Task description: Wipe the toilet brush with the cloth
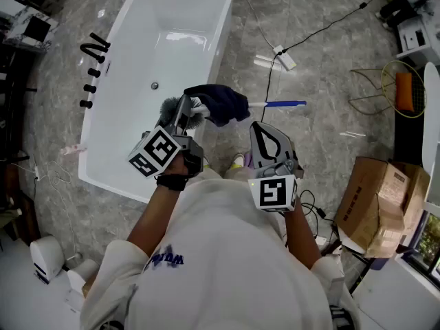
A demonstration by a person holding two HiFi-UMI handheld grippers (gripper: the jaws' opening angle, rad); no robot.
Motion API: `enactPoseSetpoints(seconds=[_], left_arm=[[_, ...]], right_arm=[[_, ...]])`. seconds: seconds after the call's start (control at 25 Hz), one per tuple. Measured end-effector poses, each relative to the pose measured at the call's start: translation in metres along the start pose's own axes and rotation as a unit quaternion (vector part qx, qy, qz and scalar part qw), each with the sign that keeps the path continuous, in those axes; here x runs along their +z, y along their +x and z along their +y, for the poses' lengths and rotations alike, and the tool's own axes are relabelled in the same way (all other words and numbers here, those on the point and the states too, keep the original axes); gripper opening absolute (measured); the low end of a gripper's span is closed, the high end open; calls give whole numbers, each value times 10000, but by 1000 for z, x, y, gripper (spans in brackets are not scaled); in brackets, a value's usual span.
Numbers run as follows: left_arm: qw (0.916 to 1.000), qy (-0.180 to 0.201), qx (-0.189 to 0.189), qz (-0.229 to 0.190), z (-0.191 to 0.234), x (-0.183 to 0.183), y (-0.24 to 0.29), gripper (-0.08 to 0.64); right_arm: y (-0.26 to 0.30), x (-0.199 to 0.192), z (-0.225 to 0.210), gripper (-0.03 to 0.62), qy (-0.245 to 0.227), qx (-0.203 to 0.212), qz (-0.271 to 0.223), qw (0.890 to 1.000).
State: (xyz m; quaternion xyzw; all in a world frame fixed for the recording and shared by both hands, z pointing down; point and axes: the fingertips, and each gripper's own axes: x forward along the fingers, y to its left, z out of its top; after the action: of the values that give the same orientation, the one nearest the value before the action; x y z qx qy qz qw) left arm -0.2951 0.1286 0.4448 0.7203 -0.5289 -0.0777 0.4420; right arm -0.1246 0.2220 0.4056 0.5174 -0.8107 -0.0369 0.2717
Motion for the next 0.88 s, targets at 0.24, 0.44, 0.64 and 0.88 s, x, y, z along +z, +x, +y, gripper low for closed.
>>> enactPoseSetpoints(seconds=[0.24,0.44,0.64,0.88], left_arm=[[9997,-157,-90,187,-7,-6,7,196],[9985,-293,-231,411,-21,-16,23,196],[9971,-10,-403,647,-49,-39,41,196],[9881,1145,-887,524,-76,-43,52,195]], right_arm=[[5,14,18,170,-1604,-181,-16,9869],[39,-3,21,250,-4876,-1228,176,8642],[56,-17,-6,199,-5220,-1359,221,8418],[58,-30,-16,106,-3732,-152,389,9268]])
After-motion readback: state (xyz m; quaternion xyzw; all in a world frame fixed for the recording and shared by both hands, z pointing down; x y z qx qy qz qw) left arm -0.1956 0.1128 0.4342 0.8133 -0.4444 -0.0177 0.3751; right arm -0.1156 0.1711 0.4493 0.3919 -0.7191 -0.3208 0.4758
